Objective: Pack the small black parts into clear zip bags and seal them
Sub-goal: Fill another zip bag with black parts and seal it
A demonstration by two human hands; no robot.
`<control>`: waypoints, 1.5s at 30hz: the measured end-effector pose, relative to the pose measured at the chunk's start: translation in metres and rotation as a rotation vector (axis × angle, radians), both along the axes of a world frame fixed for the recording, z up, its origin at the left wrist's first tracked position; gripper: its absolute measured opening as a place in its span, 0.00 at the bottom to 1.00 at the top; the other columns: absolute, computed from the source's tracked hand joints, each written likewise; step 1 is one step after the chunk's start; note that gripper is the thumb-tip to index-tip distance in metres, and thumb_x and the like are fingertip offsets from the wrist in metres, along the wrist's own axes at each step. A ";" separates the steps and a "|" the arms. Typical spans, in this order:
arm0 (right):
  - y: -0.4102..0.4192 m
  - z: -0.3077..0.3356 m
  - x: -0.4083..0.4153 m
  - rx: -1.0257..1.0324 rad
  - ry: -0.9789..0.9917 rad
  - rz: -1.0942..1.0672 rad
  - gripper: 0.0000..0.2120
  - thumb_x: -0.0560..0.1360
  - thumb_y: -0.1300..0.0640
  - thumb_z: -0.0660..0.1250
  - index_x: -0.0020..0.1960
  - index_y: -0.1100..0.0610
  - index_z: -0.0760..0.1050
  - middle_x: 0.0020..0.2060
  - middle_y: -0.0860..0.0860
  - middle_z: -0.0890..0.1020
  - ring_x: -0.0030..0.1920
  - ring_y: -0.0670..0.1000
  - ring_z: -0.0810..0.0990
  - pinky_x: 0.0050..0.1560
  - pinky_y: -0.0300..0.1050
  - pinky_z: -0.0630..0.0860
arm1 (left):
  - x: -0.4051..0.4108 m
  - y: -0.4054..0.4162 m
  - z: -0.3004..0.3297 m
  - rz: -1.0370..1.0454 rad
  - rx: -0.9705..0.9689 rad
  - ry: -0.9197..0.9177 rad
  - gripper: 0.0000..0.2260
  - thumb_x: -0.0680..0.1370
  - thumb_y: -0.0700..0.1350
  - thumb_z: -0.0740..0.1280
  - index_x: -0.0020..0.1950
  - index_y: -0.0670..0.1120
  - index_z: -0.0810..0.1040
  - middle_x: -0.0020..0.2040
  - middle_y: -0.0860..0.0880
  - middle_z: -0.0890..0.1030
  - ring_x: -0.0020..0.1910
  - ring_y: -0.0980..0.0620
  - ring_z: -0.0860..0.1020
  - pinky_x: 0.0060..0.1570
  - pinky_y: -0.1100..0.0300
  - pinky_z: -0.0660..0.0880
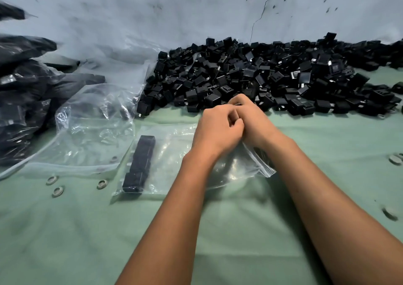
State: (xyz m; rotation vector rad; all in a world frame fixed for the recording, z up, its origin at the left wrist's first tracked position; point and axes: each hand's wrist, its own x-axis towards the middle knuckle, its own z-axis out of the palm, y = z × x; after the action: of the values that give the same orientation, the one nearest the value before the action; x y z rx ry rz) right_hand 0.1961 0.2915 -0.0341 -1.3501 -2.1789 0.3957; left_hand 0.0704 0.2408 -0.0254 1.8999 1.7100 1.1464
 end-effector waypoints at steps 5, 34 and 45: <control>0.011 -0.014 0.006 0.096 0.011 -0.069 0.19 0.75 0.58 0.73 0.66 0.51 0.80 0.49 0.49 0.70 0.49 0.54 0.75 0.52 0.49 0.73 | 0.002 -0.005 -0.004 -0.070 -0.280 -0.042 0.06 0.67 0.49 0.65 0.37 0.48 0.72 0.35 0.46 0.83 0.38 0.41 0.82 0.39 0.45 0.81; 0.001 0.037 0.057 -0.390 0.698 0.222 0.12 0.76 0.62 0.72 0.60 0.59 0.82 0.36 0.53 0.78 0.32 0.49 0.77 0.33 0.41 0.74 | 0.018 -0.002 -0.001 0.186 -0.248 -0.121 0.17 0.72 0.51 0.66 0.29 0.48 0.64 0.23 0.55 0.65 0.27 0.49 0.65 0.30 0.58 0.61; -0.021 0.053 0.050 -0.713 -0.011 0.341 0.08 0.78 0.59 0.70 0.44 0.63 0.83 0.35 0.57 0.84 0.25 0.50 0.75 0.23 0.38 0.70 | 0.021 -0.010 0.032 0.058 -0.164 -0.095 0.16 0.71 0.48 0.64 0.27 0.48 0.61 0.22 0.53 0.64 0.27 0.48 0.65 0.30 0.56 0.63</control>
State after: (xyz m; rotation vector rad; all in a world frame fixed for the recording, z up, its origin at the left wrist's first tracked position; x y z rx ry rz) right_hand 0.2465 0.2702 0.0190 -1.2909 -2.3794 1.4000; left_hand 0.0915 0.2306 0.0063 1.6818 1.7601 1.0636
